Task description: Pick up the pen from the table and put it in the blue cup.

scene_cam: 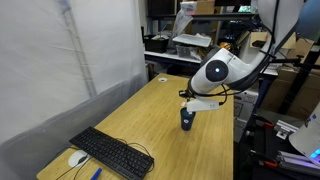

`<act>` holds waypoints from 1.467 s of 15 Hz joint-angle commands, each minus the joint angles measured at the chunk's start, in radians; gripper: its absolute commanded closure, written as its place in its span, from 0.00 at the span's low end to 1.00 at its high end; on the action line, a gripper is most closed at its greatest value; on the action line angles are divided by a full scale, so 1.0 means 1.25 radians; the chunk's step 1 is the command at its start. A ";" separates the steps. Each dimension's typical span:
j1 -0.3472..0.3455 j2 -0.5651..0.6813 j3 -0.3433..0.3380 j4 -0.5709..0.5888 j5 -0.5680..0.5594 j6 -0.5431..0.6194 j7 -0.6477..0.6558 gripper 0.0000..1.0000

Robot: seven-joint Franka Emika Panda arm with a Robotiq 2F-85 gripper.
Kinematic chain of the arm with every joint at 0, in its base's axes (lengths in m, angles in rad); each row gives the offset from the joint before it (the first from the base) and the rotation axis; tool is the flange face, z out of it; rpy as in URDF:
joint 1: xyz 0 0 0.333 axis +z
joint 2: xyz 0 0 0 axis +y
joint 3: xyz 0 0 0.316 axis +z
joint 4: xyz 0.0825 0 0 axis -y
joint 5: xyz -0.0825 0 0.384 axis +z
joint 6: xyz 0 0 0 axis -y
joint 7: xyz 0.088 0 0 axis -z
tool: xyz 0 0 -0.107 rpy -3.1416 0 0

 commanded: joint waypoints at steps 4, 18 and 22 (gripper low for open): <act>-0.025 0.009 0.055 -0.001 -0.075 -0.039 0.100 0.95; -0.032 0.074 0.079 0.016 -0.137 -0.108 0.184 0.95; -0.035 0.090 0.082 0.022 -0.133 -0.098 0.180 0.49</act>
